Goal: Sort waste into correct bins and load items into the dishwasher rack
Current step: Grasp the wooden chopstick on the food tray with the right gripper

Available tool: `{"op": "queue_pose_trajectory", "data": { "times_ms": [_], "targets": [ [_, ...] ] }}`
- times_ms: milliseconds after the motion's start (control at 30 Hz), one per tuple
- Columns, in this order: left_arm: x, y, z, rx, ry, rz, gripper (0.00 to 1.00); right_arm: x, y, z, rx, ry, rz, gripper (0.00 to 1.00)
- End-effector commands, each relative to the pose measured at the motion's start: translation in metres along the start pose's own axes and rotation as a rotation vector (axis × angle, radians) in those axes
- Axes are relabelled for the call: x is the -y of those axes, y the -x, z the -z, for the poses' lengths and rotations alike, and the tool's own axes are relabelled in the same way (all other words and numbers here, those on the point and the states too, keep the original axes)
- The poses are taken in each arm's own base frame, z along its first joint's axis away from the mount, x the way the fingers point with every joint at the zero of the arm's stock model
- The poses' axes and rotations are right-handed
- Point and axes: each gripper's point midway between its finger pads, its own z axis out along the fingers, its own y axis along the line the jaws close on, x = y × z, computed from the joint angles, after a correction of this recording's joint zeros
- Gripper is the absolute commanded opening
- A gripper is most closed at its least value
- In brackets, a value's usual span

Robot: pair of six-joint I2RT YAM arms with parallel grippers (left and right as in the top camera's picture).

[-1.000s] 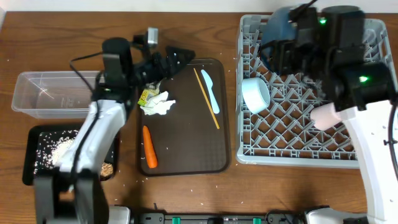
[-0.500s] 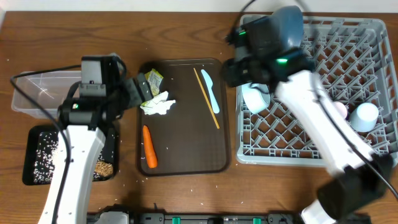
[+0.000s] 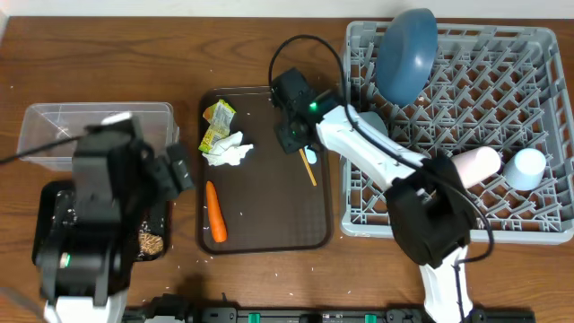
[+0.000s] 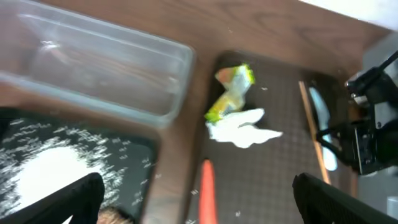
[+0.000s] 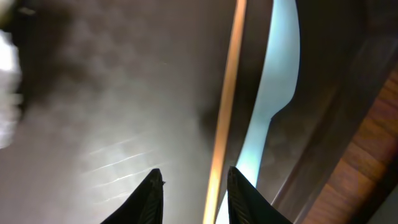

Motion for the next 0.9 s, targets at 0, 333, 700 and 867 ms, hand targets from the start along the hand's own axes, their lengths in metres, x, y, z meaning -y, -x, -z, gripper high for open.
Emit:
{"op": "queue_pose_trajectory", "data": {
  "times_ms": [0, 333, 700, 867],
  "targets": [
    [-0.025, 0.001, 0.018, 0.047, 0.122, 0.031, 0.98, 0.009, -0.011, -0.024, -0.041, -0.063, -0.008, 0.26],
    [-0.035, -0.021, 0.013, -0.06, 0.18, 0.009, 0.98, 0.009, -0.023, -0.047, -0.089, -0.055, -0.033, 0.22],
    [-0.035, -0.023, 0.005, -0.092, 0.19, 0.002, 0.98, 0.001, -0.04, -0.059, -0.166, 0.026, -0.17, 0.01],
    [-0.035, -0.023, 0.002, -0.102, 0.193, 0.0, 0.98, 0.012, -0.024, -0.035, -0.118, -0.044, -0.164, 0.01]
  ]
}}
